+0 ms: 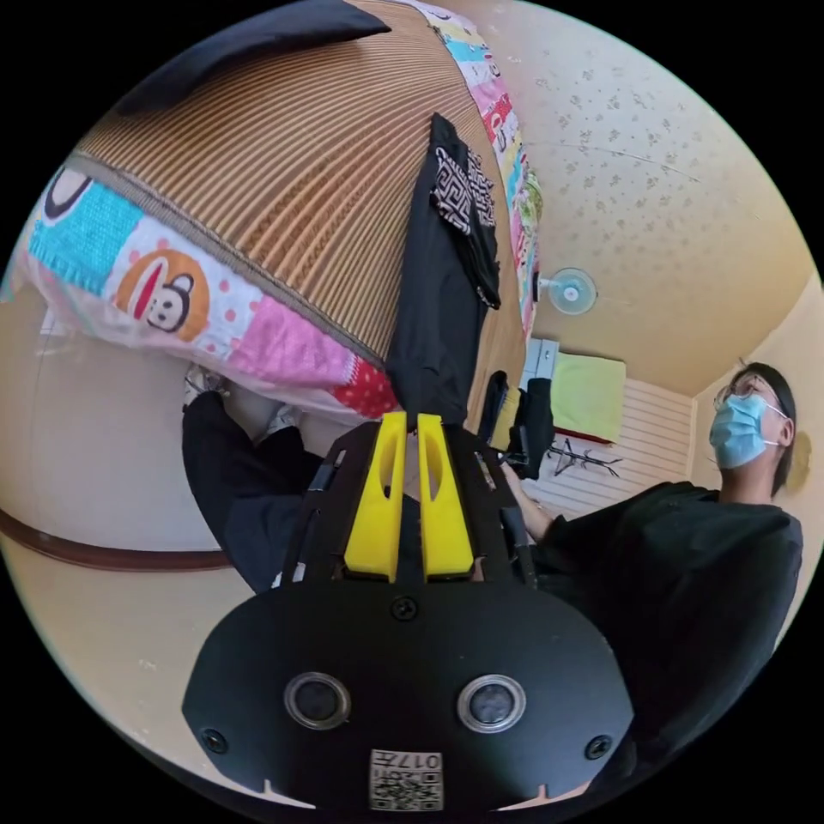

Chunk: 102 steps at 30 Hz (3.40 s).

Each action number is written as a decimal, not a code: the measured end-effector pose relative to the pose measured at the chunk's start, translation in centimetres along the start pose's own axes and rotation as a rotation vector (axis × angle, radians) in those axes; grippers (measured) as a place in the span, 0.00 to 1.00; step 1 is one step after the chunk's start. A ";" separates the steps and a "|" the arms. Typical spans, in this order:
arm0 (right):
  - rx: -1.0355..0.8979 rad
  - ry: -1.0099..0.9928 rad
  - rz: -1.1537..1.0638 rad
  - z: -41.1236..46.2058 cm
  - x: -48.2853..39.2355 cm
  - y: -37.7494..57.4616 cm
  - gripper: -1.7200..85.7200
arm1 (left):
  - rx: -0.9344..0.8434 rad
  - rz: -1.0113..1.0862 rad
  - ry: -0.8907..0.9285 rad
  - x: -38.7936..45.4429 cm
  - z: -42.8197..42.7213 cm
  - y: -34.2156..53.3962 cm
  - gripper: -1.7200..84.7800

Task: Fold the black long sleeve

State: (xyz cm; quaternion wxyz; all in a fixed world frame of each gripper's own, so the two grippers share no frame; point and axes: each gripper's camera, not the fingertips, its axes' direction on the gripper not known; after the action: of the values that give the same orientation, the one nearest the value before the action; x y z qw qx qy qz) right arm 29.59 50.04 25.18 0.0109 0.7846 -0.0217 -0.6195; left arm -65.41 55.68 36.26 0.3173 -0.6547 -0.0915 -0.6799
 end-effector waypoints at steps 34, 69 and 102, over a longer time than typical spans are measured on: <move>0.505 -0.949 -0.031 -5.3 3.9 6.6 0.03 | 0.194 -0.107 0.729 -7.4 -10.8 7.2 0.03; 0.138 -0.144 -0.361 10.1 -30.3 -27.0 0.07 | 0.272 -0.244 -0.021 -7.1 6.5 -14.5 0.17; 0.289 -0.101 -0.204 -7.0 -8.8 -17.9 0.08 | 0.243 0.176 -0.019 1.8 25.7 -14.3 0.16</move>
State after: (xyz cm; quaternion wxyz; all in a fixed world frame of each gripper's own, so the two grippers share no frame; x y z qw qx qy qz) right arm 34.72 68.26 34.59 -0.1658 0.7442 -0.0315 -0.6463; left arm -51.77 80.16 45.31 0.4518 -0.6233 -0.1185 -0.6271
